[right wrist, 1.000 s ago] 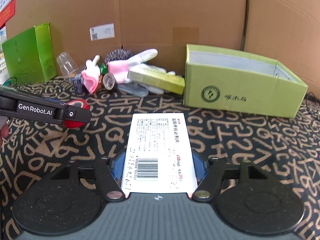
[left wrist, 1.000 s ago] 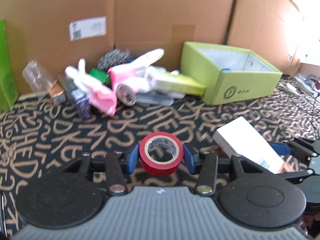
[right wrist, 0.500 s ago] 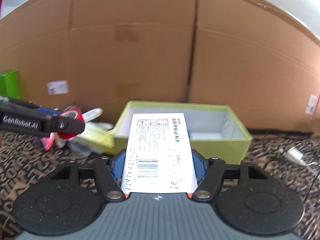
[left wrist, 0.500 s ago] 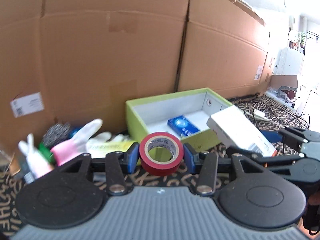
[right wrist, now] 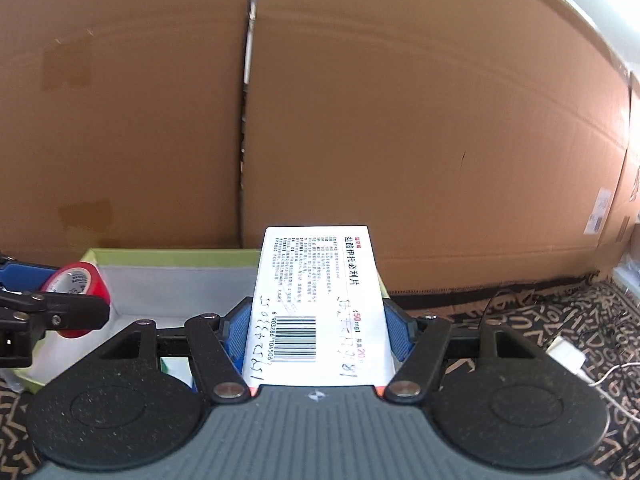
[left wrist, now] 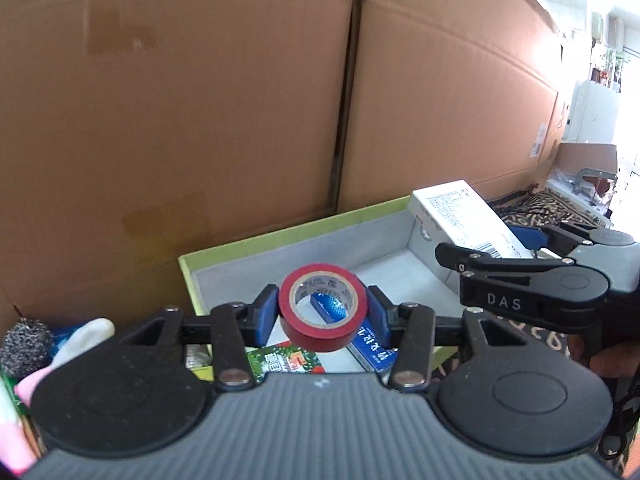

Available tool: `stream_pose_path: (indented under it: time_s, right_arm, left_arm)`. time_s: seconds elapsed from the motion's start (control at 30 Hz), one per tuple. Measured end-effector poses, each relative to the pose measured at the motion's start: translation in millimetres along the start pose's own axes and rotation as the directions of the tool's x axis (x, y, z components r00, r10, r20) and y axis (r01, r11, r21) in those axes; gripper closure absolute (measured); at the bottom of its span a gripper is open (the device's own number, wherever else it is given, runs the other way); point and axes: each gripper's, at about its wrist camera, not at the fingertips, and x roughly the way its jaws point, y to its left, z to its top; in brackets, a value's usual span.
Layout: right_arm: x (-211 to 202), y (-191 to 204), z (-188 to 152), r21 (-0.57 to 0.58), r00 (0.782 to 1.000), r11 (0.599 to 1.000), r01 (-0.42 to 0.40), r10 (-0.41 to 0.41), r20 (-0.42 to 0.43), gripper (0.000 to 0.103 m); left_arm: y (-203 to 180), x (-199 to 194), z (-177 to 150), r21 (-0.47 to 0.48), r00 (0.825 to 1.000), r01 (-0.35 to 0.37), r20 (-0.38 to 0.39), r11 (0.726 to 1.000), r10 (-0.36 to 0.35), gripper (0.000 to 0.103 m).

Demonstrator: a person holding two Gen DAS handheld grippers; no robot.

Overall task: Organize objects
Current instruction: 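Lower the tape and white box into the shoebox and open both tools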

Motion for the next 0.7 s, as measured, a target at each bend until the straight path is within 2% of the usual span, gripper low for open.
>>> stream_pose_path:
  time_s: [0.33, 0.4, 0.47, 0.53, 0.6, 0.7]
  right_arm:
    - [58.6, 21.9, -25.5, -0.118, 0.991, 0.993, -0.004, -0.012, -0.133, 0.033]
    - [62.9, 23.5, -26.2, -0.108, 0.989, 0.994, -0.012, -0.004, -0.147, 0.033]
    - [66.1, 23.7, -25.3, -0.091, 0.986, 0.995, -0.027, 0.011, -0.167, 0.032]
    - [64.9, 24.7, -25.3, -0.099, 0.986, 0.994, -0.039, 0.022, -0.167, 0.027]
    - [62.2, 26.4, -26.5, -0.108, 0.985, 0.993, -0.055, 0.036, -0.166, 0.021]
    - [56.7, 27.5, -27.7, -0.106, 0.987, 0.993, -0.046, 0.029, -0.156, 0.021]
  left_arm:
    - [8.1, 51.8, -11.4, 0.002, 0.997, -0.031, -0.072, 1.0, 0.031, 0.056]
    - [7.0, 59.8, -13.7, 0.003, 0.996, -0.028, -0.084, 1.0, 0.028, 0.056]
    - [5.2, 60.7, -16.8, 0.009, 0.997, -0.017, -0.069, 1.0, 0.017, 0.04]
    - [1.7, 52.3, -19.3, 0.021, 1.0, -0.01, -0.014, 1.0, 0.01, 0.0]
    - [-4.1, 44.2, -18.1, 0.021, 0.998, -0.048, 0.047, 0.999, 0.047, 0.0]
    - [-7.0, 40.6, -11.2, 0.012, 0.999, -0.028, 0.04, 1.0, 0.028, 0.0]
